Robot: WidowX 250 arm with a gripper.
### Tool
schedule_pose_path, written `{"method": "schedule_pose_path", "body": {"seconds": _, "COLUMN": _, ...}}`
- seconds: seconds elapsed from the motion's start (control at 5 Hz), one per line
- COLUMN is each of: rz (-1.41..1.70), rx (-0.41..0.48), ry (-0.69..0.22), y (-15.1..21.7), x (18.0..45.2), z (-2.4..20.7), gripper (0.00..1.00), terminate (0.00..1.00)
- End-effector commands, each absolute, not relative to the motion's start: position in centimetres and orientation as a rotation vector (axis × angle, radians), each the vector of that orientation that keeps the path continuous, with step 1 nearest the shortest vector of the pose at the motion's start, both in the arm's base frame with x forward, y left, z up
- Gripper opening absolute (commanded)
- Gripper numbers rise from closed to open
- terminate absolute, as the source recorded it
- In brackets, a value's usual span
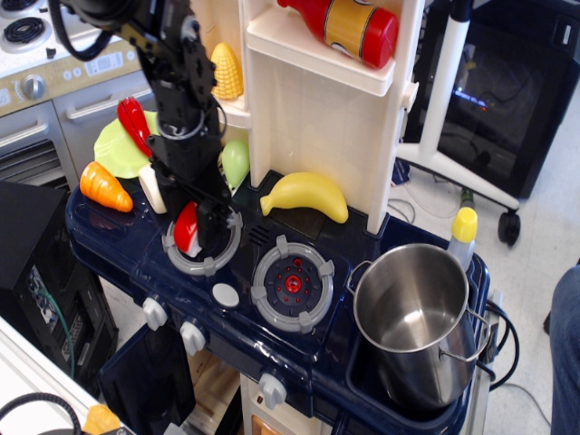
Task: Put sushi in pot or pan
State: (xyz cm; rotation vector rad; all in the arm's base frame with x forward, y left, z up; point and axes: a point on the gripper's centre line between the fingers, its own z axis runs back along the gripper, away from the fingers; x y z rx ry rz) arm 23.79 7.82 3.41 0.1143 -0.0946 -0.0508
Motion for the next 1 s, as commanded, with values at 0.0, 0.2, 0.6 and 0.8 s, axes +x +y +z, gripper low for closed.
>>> {"method": "schedule_pose_path", "body": {"seconds": 0.0, "rz": -0.006, "rx": 0.149, "ry": -0.151, "y": 3.0, "x": 24.4, "z": 8.3, "gripper": 0.0, "terminate": 0.0}}
{"method": "schedule_pose_path", "body": {"seconds": 0.2, "rz": 0.057, "rx": 0.064, "ry": -0.105, "y": -1.6, "x": 24.7, "z": 11.1, "gripper": 0.0, "terminate": 0.0}}
{"method": "schedule_pose_path", "body": {"seconds": 0.6, "rz": 0.123, "rx": -0.119, "ry": -0.077, "y": -11.0, "x": 26.6, "z": 12.1, "gripper": 0.0, "terminate": 0.0}}
{"method": "schedule_pose_path", "body": {"seconds": 0.8, "rz": 0.137, "rx": -0.18, "ry": -0.065, "y": -13.7, "x": 27.3, "z": 12.6, "gripper": 0.0, "terminate": 0.0}}
